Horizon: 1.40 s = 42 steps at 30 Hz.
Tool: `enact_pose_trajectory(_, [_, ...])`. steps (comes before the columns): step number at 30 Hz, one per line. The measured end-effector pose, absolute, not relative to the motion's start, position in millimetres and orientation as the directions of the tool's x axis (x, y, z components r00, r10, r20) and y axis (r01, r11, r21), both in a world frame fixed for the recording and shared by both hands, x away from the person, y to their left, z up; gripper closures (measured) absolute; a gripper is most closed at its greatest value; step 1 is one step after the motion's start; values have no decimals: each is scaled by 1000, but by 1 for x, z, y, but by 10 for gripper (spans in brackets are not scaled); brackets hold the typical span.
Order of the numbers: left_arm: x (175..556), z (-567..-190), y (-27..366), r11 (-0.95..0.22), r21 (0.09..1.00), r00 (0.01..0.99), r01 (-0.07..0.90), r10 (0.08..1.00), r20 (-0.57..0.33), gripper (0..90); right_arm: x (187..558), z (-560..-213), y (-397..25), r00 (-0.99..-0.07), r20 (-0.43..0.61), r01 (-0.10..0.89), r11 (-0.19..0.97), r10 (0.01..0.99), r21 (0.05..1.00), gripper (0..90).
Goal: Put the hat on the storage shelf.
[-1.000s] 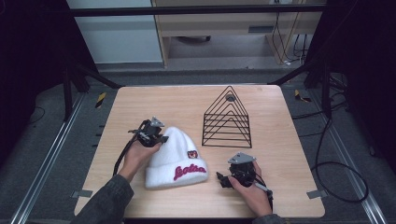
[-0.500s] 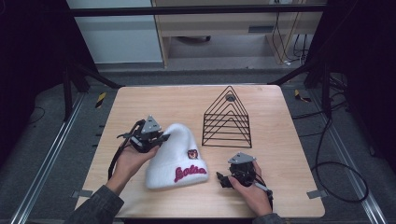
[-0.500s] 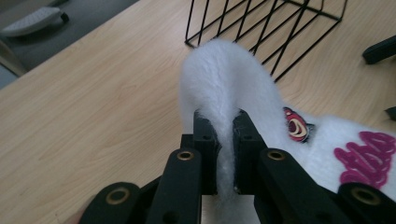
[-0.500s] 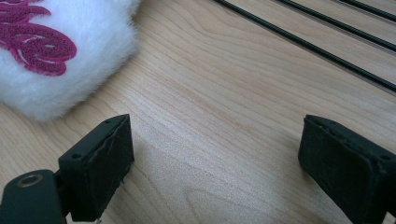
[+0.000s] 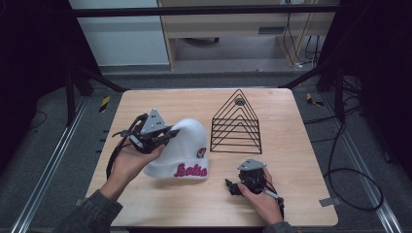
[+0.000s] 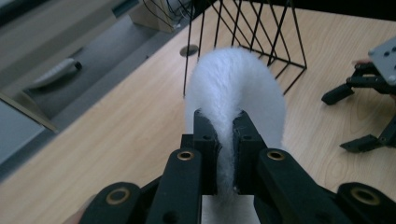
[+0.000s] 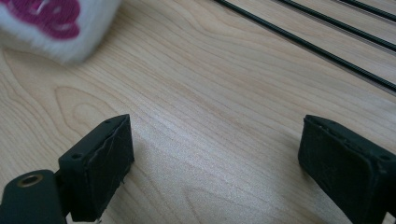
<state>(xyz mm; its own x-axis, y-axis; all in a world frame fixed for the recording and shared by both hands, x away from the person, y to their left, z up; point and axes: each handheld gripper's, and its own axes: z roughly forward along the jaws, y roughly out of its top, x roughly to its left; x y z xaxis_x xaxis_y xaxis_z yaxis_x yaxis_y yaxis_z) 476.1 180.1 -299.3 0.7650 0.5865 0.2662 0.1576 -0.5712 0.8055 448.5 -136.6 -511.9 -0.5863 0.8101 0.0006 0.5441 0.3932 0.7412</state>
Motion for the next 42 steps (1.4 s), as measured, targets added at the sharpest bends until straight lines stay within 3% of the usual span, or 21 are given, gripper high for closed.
enact_pose_trajectory(6, [475, -270, 186, -564, 819, 758, 110, 580, 297, 828, 445, -492, -134, -580, 27, 505, 332, 814, 797, 157])
enact_pose_trajectory(16, [463, -209, 194, -545, 838, 762, -10, 538, 359, 824, 449, -416, -89, -685, -17, 337, 337, 729, 879, 188])
enact_pose_trajectory(25, [453, -187, 186, -553, 829, 767, -81, 497, 406, 822, 451, -374, -78, -737, -43, 261, 342, 675, 903, 213])
enact_pose_trajectory(36, [458, -194, 177, -568, 817, 784, -99, 462, 415, 823, 472, -372, -76, -784, -6, 275, 356, 620, 893, 182])
enact_pose_trajectory(42, [467, -205, 177, -544, 836, 798, -73, 472, 376, 824, 482, -383, -67, -838, 32, 283, 385, 544, 878, 255])
